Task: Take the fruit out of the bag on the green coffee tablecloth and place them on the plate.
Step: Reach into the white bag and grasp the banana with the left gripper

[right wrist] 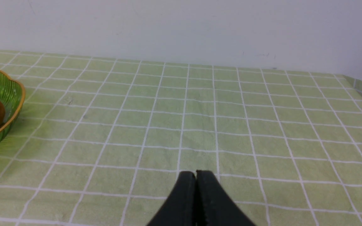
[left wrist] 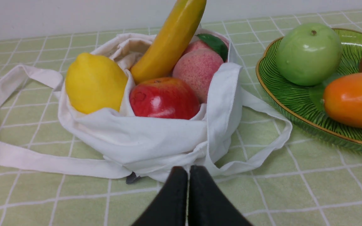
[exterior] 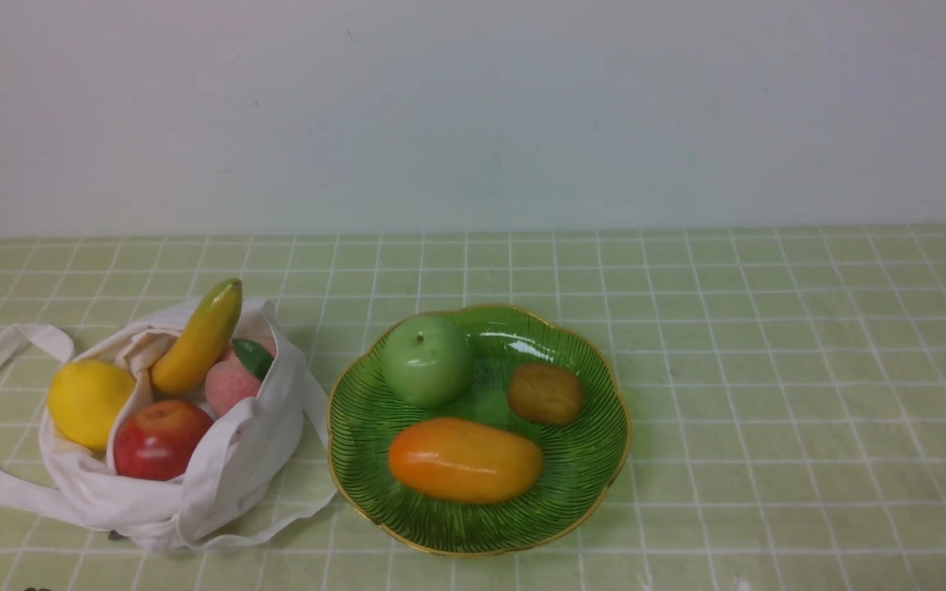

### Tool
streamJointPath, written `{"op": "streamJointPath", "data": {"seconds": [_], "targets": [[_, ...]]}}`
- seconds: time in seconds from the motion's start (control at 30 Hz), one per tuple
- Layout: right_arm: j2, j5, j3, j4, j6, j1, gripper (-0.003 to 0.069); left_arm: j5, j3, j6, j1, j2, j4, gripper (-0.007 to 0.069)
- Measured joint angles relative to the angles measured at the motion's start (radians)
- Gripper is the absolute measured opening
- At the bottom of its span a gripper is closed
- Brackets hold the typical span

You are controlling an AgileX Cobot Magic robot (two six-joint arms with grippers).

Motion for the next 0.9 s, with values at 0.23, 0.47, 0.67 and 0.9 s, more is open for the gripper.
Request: {"op": "streamJointPath", "data": {"seconds": [0.23, 0.47, 0.67, 0.9], "targets": [[0.0, 0.0, 0.0, 0.0, 0.0, 0.0, -0.0013, -0.135, 0.0, -0.098, 0.0, 0.0, -0.191, -0.0008], [0.0, 0.0, 0.0, 0.0, 0.0, 0.0, -0.0013, -0.463, 0.0, -0.136, 0.0, 0.0, -0.399, -0.0008], [0.0, 0.0, 0.0, 0.0, 0.0, 0.0, -0.0013, -0.588, -0.13, -0.098, 0.0, 0.018, -0.399, -0.0008], [0.0, 0.0, 0.0, 0.0, 0.0, 0.0, -0.0013, -0.113, -0.477, 0.107, 0.0, 0.38, -0.314, -0.0008]]}}
